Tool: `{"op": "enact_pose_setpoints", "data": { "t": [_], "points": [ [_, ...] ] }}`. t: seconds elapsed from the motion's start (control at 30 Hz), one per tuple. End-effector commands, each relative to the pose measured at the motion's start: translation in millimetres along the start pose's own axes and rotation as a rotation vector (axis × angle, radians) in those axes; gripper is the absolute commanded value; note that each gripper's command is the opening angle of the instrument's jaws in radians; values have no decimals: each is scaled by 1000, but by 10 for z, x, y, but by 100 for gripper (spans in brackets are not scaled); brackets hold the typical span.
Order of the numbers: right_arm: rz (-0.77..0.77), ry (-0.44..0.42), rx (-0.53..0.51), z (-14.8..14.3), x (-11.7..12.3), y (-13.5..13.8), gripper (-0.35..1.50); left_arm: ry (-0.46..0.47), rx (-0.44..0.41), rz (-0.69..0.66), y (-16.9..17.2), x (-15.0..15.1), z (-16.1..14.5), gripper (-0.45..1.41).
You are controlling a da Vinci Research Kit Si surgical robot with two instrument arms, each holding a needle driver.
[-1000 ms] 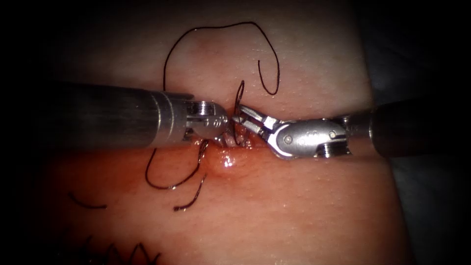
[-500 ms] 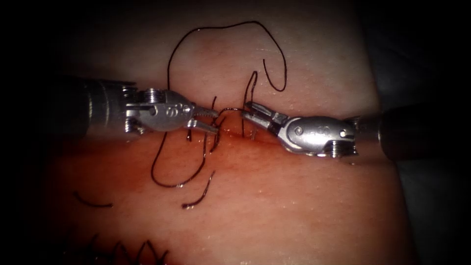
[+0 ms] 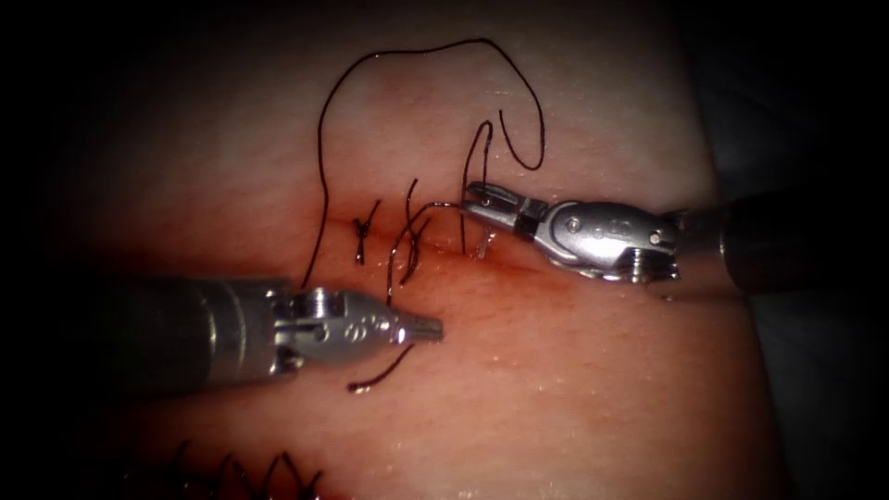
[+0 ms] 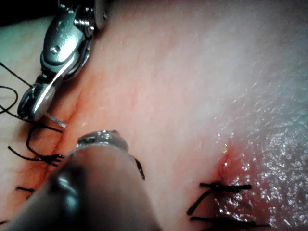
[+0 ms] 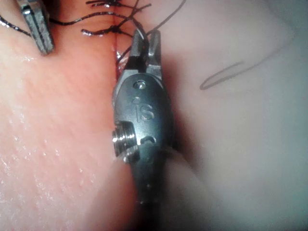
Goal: Wound Closure
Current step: With the right needle driver throw the needle through the skin below the cut.
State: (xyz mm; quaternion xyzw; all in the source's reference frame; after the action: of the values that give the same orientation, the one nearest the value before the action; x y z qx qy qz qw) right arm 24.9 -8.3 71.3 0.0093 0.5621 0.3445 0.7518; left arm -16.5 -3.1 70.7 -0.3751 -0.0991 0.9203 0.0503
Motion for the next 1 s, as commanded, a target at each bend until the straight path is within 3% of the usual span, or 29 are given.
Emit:
{"op": "enact_pose_setpoints", "data": {
  "t": [0.03, 0.4, 0.73, 1.0],
  "points": [
    [2, 2, 3, 7, -4, -3, -35, 1, 0, 0, 0, 0, 8, -27],
    [111, 14, 28, 7, -2, 6, -35, 6, 1, 1, -7, -3, 24, -27],
    [203, 17, 63, 9, 0, 16, -35, 0, -5, -16, -16, -33, 43, -30],
    [228, -2, 117, 14, -2, 21, -35, -3, -12, -16, -11, -36, 37, -32]
  ]
}}
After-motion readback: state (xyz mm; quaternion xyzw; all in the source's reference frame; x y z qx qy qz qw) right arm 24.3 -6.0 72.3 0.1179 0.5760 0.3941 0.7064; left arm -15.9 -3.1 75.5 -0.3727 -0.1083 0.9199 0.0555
